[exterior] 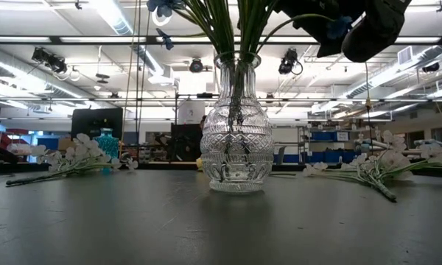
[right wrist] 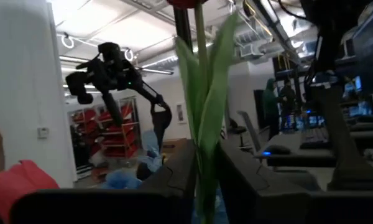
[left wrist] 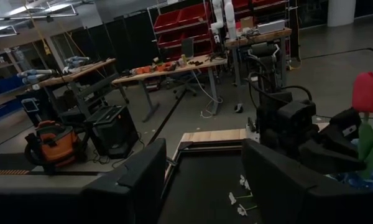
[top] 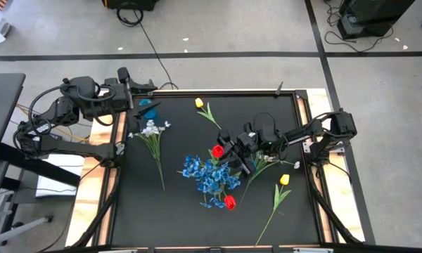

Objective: Sort flowers into vase by color
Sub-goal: Put the red flower into the transparent vase

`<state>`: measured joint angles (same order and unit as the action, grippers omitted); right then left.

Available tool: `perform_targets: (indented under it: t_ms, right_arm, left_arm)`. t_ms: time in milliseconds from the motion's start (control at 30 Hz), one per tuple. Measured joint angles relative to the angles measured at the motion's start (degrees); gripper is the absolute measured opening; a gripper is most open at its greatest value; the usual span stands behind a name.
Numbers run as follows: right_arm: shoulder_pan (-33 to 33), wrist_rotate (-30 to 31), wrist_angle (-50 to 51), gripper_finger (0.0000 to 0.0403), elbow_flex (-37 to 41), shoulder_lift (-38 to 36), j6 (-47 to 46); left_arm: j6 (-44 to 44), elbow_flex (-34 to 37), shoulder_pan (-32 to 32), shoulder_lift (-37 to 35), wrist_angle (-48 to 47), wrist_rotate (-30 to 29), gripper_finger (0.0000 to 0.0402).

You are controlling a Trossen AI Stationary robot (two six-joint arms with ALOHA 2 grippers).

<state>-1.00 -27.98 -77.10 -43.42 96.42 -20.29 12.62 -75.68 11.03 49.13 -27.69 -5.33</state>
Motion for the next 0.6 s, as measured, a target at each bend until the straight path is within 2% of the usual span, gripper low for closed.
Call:
perform_targets:
  t_ms: [200, 367, 600]
  right_arm:
    - [1.0, -1.0, -0.1, 0.0136, 0.0, 0.0, -4.2]
    - [3.0, -0.7, -0.4, 0.0183, 0.0, 0.0, -12.8]
    - [4.6, -6.3, -3.7, 0.0206, 0.0, 0.0, -19.6]
  left_arm:
    - [0.0, 0.0, 0.0, 0.0, 0.0, 0.0, 0.0215]
    - [0.0, 0.0, 0.0, 0.0, 0.0, 0.0, 0.0215]
    - [0.0, 0.0, 0.0, 0.0, 0.0, 0.0, 0.0215]
